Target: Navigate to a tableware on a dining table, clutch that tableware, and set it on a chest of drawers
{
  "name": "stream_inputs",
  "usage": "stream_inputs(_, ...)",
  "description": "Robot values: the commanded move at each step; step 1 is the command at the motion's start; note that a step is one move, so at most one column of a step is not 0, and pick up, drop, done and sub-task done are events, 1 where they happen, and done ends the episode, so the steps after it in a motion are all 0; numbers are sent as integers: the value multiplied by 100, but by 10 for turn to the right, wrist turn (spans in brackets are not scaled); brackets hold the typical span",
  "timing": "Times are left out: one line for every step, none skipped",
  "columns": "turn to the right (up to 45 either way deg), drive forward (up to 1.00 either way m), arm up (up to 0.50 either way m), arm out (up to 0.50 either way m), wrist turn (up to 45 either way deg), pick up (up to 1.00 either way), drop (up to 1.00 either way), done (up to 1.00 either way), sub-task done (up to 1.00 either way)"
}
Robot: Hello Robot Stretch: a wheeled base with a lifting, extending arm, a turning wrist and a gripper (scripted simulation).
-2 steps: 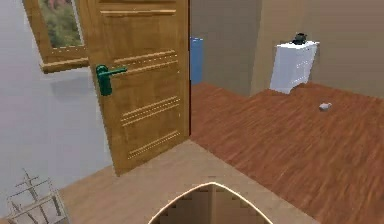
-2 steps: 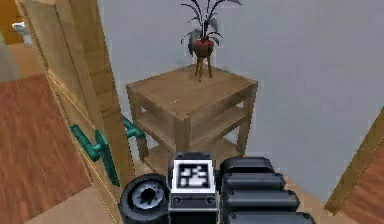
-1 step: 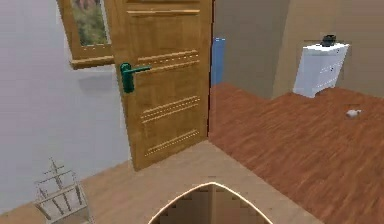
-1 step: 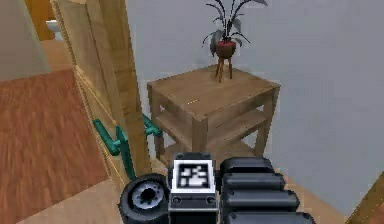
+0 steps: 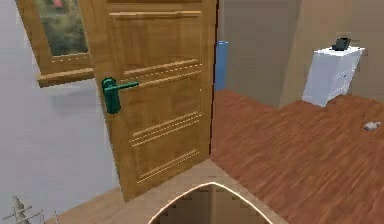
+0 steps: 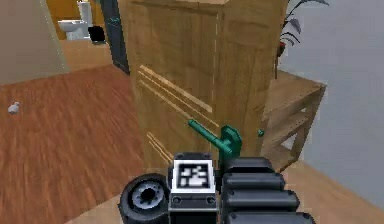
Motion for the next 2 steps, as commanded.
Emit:
stream_inputs(450, 0, 0, 0, 0, 0, 0, 0, 0)
stream_inputs(0, 100, 0, 0, 0, 0, 0, 0, 0)
